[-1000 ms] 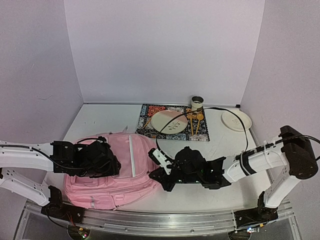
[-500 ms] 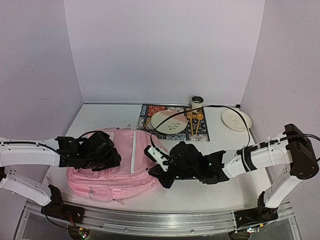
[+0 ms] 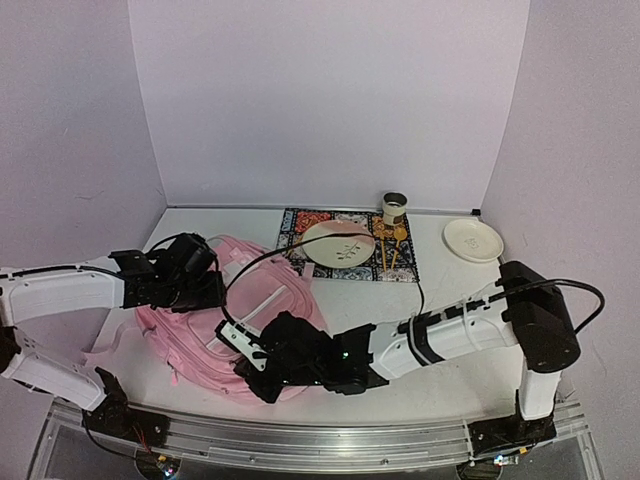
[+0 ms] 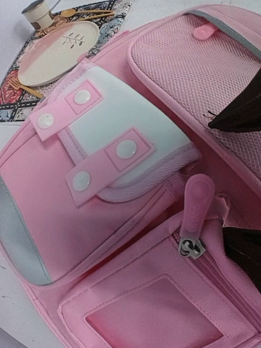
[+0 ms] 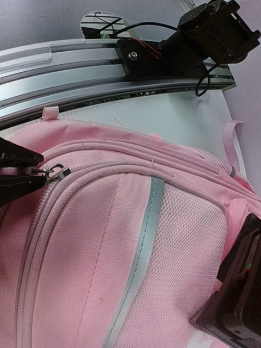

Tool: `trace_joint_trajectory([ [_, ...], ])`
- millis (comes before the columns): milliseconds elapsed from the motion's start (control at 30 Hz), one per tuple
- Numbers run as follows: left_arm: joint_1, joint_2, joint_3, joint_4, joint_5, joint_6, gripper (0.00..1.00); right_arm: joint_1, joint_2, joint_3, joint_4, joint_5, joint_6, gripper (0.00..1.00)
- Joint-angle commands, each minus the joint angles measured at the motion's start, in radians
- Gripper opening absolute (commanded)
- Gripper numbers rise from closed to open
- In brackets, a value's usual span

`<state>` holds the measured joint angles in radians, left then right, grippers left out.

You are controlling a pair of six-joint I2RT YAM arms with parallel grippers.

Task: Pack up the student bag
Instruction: Adjust the student bag at the center of the board, then hold the upper front pocket of the student bag.

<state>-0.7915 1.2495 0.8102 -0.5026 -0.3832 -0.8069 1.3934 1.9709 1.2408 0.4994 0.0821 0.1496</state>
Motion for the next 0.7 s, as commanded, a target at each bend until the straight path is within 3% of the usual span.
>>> trace_joint_trajectory([
  [0,0.026,-0.133,0.011,-0.083,-0.084,-0.031,0.63,0.026,0.051,0.092,-0.026,0.024,0.007,0.00],
  [300,0.027,-0.335,-0.036,-0.236,0.099,-0.237,0.65,0.020,0.093,0.135,-0.015,0.091,0.027,0.00],
  [667,0.025,-0.499,-0.214,-0.237,0.344,-0.423,0.53,0.012,0.079,0.118,0.009,0.113,0.060,0.00],
])
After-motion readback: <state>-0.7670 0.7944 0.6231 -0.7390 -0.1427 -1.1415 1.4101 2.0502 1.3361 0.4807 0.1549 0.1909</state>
